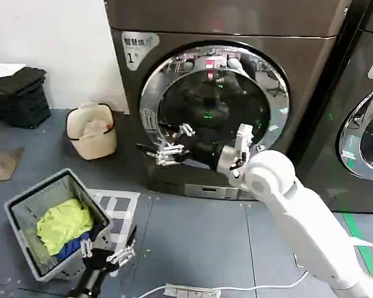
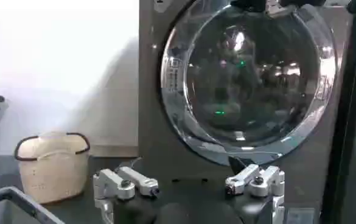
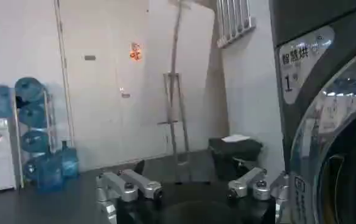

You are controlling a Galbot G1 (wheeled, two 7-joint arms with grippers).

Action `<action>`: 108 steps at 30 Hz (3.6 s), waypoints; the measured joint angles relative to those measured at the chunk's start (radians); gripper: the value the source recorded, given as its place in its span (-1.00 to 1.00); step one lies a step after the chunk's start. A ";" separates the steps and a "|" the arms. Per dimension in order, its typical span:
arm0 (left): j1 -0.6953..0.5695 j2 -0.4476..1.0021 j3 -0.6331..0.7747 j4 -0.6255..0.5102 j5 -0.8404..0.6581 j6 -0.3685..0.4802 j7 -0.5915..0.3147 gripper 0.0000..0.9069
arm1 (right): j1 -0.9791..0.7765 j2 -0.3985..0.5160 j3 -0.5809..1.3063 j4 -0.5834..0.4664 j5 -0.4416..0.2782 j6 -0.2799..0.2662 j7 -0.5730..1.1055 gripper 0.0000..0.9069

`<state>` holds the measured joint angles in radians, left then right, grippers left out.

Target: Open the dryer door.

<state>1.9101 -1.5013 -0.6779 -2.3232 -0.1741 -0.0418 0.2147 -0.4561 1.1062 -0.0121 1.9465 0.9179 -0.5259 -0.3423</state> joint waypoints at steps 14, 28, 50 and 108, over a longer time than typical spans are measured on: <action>-0.002 0.001 0.003 -0.009 0.007 0.001 0.001 1.00 | -0.018 -0.027 0.006 -0.050 -0.147 0.076 0.003 1.00; -0.001 0.003 0.004 -0.018 0.011 0.001 0.002 1.00 | -0.006 -0.039 0.004 -0.142 -0.206 0.137 0.032 1.00; -0.002 0.006 0.006 -0.027 0.020 0.001 0.003 1.00 | 0.027 -0.038 -0.045 -0.252 -0.262 0.223 0.072 1.00; 0.001 0.008 0.011 -0.035 0.045 -0.011 0.005 1.00 | 0.201 0.049 -0.145 -0.645 -0.244 0.386 -0.170 1.00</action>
<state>1.9111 -1.4938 -0.6669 -2.3581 -0.1295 -0.0529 0.2199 -0.2548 1.1554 -0.1575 1.3018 0.6743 -0.1394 -0.5120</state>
